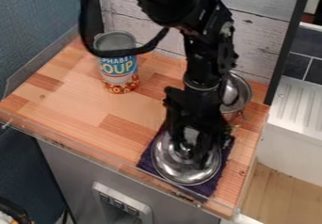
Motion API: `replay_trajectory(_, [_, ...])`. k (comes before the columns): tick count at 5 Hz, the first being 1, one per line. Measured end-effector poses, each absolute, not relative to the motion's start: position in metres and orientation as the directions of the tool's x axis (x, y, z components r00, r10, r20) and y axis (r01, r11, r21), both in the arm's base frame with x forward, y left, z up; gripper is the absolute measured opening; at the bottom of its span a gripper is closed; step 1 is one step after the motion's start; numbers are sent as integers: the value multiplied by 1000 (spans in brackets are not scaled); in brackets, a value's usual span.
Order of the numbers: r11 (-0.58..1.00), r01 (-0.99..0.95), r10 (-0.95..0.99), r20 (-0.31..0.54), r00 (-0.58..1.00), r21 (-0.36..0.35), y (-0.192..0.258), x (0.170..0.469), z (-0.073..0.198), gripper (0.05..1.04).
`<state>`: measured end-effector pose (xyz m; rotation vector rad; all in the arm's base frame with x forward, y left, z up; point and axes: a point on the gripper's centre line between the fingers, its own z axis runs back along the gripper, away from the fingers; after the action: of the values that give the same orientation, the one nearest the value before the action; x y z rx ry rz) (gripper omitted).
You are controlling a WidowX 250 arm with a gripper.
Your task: Pick up the cover of the silver pan and place it to the bottom left side of the table
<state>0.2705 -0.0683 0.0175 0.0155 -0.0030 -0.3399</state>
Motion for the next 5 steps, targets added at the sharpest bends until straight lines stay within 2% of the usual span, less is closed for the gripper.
replay_trajectory(1, [940,341,-341,-1,940,29,-67,270,18,403])
replay_trajectory(2, [934,356,-356,-9,935,41,-66,267,19,200])
replay_trajectory(3, [926,377,-377,-1,926,39,-65,261,26,107])
replay_trajectory(4, [920,391,-391,2,921,19,-67,257,28,268])
replay_trajectory(5, [922,386,-386,-4,922,18,-66,256,27,544])
